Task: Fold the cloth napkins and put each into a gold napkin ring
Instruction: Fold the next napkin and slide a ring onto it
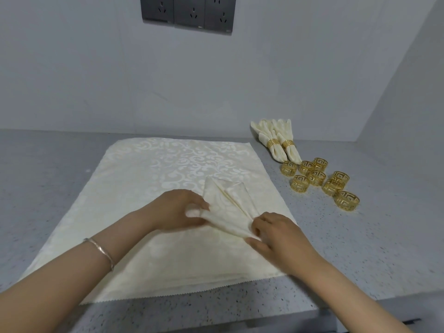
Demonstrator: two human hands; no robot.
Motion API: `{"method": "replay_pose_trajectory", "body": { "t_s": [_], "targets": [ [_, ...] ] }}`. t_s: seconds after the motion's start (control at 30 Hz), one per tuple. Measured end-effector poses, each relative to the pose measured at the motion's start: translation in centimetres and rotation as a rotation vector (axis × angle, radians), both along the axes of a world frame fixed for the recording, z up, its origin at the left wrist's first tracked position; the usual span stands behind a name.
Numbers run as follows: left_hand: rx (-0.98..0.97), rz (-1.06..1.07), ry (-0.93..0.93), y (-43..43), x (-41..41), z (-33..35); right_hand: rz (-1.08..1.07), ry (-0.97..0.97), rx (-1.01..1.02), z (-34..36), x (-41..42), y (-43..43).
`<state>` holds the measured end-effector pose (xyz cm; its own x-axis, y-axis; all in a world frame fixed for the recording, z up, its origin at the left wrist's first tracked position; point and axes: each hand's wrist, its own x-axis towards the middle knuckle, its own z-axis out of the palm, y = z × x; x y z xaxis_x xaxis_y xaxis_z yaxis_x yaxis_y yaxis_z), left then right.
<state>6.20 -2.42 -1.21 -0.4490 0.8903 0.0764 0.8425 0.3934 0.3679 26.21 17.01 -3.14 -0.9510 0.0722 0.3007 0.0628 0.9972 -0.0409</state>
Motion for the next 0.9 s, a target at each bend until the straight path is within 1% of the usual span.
{"method": "replay_pose_trajectory", "body": {
  "t_s": [0.13, 0.27, 0.37, 0.5, 0.57, 0.63, 0.7, 0.77, 0.83, 0.9],
  "targets": [
    [0.148, 0.091, -0.17, 1.3, -0.9, -0.6, -0.073, -0.022, -0.152, 0.6, -0.7, 0.0],
    [0.183, 0.154, -0.195, 2.9, -1.2, -1.2, -0.157, -0.007, -0.265, 0.9, -1.3, 0.0],
    [0.194, 0.2, -0.147, 3.6, -1.1, -1.6, -0.157, 0.004, -0.311, 1.0, -1.6, -0.1],
    [0.235, 0.22, -0.053, 4.3, -0.6, -2.1, -0.1, -0.077, -0.245, 0.5, -2.2, 0.2],
    [0.28, 0.202, 0.019, 4.5, -0.4, -2.4, -0.075, -0.083, -0.242, 0.4, -2.4, 0.4],
    [0.321, 0.133, 0.107, 4.8, -0.3, -2.6, -0.047, -0.086, -0.24, 0.3, -2.6, 0.7],
    [0.277, -0.024, 0.19, 5.0, -0.2, -2.8, -0.026, -0.099, -0.218, 0.0, -2.8, 1.0],
    [0.152, -0.147, 0.243, 5.3, -0.3, -3.1, -0.01, -0.123, -0.215, -0.1, -2.8, 1.0],
    [0.032, -0.163, 0.219, 5.5, -0.6, -3.5, 0.012, -0.132, -0.211, 0.0, -2.7, 0.7],
    [-0.013, -0.15, 0.18, 5.7, -0.9, -3.5, 0.055, -0.098, -0.186, 0.1, -2.6, 0.4]
  ]
}}
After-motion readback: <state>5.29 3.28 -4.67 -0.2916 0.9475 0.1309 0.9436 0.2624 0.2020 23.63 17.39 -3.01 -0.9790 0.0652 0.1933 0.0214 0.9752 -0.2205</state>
